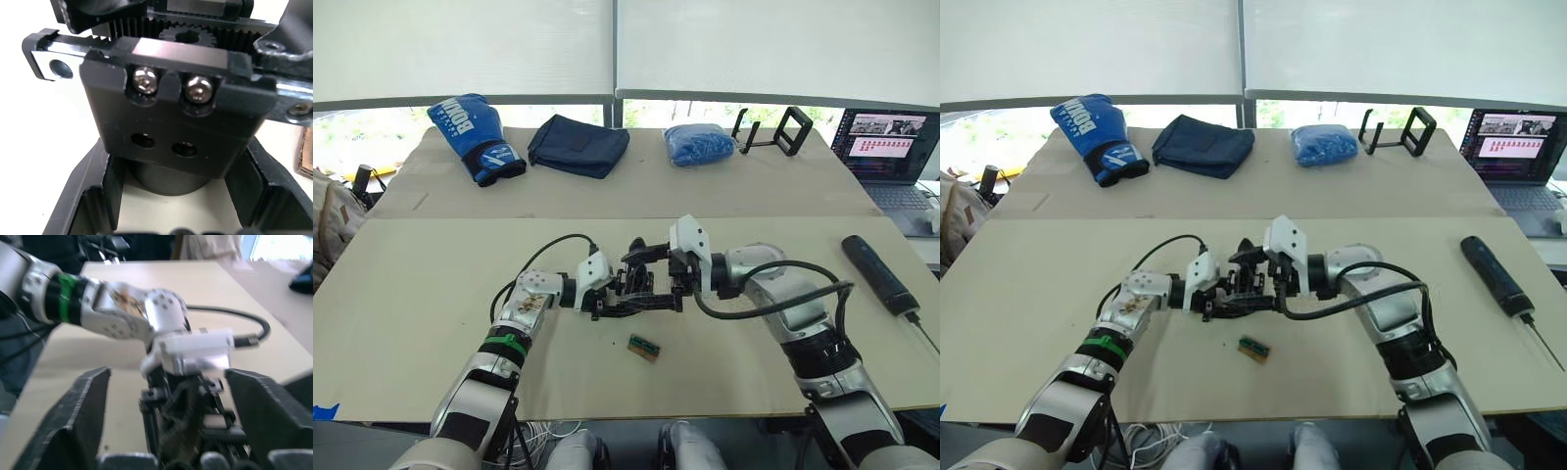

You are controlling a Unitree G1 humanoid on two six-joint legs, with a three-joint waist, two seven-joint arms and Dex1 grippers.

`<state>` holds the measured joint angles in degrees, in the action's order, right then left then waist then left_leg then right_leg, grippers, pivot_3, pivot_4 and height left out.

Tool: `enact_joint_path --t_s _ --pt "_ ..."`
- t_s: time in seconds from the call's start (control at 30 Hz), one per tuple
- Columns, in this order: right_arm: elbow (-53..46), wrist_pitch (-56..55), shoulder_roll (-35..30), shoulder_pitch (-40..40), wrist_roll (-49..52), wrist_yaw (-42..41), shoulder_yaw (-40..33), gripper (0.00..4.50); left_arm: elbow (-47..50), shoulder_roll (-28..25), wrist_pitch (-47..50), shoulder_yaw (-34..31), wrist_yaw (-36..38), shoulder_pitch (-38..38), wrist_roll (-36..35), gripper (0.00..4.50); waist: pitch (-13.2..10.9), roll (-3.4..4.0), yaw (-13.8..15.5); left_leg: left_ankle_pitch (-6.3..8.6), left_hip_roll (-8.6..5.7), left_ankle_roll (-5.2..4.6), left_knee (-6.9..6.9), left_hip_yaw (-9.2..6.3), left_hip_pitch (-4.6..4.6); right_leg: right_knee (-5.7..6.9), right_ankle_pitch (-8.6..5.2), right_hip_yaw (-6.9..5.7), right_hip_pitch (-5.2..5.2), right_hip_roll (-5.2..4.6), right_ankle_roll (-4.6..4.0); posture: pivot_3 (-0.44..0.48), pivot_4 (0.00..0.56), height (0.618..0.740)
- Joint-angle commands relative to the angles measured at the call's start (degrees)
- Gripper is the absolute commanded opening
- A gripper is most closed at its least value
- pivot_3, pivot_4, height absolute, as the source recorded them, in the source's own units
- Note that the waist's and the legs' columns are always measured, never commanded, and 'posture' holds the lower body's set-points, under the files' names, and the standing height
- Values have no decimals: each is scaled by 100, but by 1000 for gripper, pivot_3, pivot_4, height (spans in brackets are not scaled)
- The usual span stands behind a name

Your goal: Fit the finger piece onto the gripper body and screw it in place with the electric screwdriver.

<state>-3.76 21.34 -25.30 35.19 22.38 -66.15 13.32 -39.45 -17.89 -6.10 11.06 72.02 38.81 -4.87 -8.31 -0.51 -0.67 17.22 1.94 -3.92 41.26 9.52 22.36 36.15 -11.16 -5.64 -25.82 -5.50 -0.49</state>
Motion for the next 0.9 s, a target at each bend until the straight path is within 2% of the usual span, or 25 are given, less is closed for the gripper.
enact_joint_path --t_s 0.03,0.27,0.33,0.4,0.43,0.57,0.7,0.83,0.9 --pt "-306 -243 48 -30 396 -182 -323 4458 -20 -13 34 52 88 -69 -7 2323 0 0 -4 0 0 0 0 0 0 0 0 0 0 -1 0 0 150 740" --pt "-287 -940 348 32 533 -8 -784 4458 -20 46 160 -59 -33 -59 -98 2323 0 0 3 0 0 0 0 0 -2 2 0 0 0 0 0 0 150 740" --pt "-330 -995 316 74 583 25 -919 4500 21 70 285 -147 -68 -50 -199 3377 0 0 4 0 -1 0 0 0 -1 1 0 0 0 -1 0 0 150 740" --pt "-406 -973 187 99 649 40 -1099 4500 62 -3 208 -139 -47 -67 -171 4234 0 0 2 0 -1 0 1 0 -1 1 0 1 0 -1 0 0 150 740" --pt "-447 -949 123 108 697 51 -1195 4500 60 -39 144 -144 -70 -72 -153 4482 0 0 1 0 -1 0 0 0 -1 2 0 1 0 -1 0 0 150 740" --pt "-933 -777 -296 -133 935 19 -1488 4500 309 -323 164 -160 161 -302 -241 4482 0 0 -12 0 0 0 -1 -1 -2 2 0 1 -1 -1 0 0 150 740" --pt "-1514 -489 -777 -707 1203 373 -2086 4500 578 -812 185 -353 289 -730 -378 4482 0 0 -32 -1 2 3 -21 2 -11 1 0 6 -2 -3 -1 0 150 740" --pt "-1893 -264 -1239 -1668 1384 835 -3053 4500 1311 -1213 153 -973 364 -1256 -1028 4482 0 0 -21 -2 4 5 -30 1 -15 0 0 7 -4 -13 -2 0 150 740" --pt "-2004 -143 -1329 -2256 1546 1193 -3768 4500 1991 -1525 494 -1260 454 -1573 -1400 4482 -2 -4 -4 -1 3 4 -31 0 -9 0 0 7 -12 -26 -2 0 150 740"
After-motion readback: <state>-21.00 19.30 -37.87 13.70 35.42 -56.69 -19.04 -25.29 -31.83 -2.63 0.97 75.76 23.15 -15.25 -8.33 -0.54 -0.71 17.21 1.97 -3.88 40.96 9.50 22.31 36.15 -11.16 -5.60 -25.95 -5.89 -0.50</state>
